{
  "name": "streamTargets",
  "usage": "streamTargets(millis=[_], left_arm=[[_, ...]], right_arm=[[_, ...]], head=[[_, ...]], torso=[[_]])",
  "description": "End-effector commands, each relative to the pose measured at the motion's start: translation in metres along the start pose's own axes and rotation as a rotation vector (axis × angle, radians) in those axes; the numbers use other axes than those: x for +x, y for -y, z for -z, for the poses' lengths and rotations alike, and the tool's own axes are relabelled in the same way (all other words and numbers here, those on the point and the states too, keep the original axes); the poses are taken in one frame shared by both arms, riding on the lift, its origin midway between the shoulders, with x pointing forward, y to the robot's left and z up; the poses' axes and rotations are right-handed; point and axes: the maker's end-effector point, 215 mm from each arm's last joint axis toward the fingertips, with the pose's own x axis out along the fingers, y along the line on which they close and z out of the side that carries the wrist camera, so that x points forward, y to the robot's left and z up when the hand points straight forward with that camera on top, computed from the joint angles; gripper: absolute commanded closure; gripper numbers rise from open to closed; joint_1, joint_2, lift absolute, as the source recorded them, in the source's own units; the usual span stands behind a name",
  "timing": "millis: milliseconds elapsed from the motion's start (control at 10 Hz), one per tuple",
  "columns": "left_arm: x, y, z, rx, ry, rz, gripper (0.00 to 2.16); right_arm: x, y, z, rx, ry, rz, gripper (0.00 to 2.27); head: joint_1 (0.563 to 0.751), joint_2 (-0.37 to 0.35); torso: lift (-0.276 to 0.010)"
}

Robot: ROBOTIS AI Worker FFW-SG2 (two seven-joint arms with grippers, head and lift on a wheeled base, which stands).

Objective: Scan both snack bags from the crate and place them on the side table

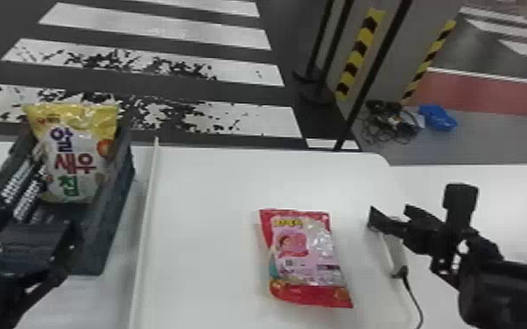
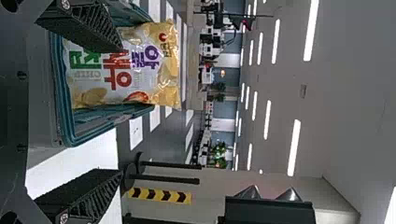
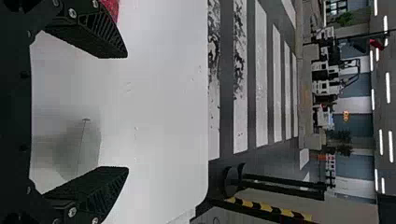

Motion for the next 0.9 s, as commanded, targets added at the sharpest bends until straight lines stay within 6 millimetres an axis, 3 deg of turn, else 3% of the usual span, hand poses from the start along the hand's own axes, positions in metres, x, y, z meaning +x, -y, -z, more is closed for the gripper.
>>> streamTargets(millis=[0,200,500,800], left_arm=[[0.000,0.002,0.005,-0.004,-0.008,0.002,0.08],[0.000,0.003,0.007,-0.007,-0.011,0.004,0.08],[0.000,0.004,0.007,-0.006,-0.011,0.009,0.08],[0.004,0.005,0.010,-0.007,-0.013,0.017,0.08]], right_arm=[[0.002,0.021,0.014,-0.009,-0.032,0.027,0.14],[0.000,0.032,0.033,-0.001,-0.089,0.043,0.14],[-0.006,0.029,0.067,0.014,-0.191,0.034,0.14],[-0.009,0.030,0.081,0.015,-0.245,0.028,0.19]], head=[[0.695,-0.272],[0.695,-0.308],[0.695,-0.323],[0.695,-0.328]], torso=[[-0.095],[-0.095],[-0.095],[-0.095]])
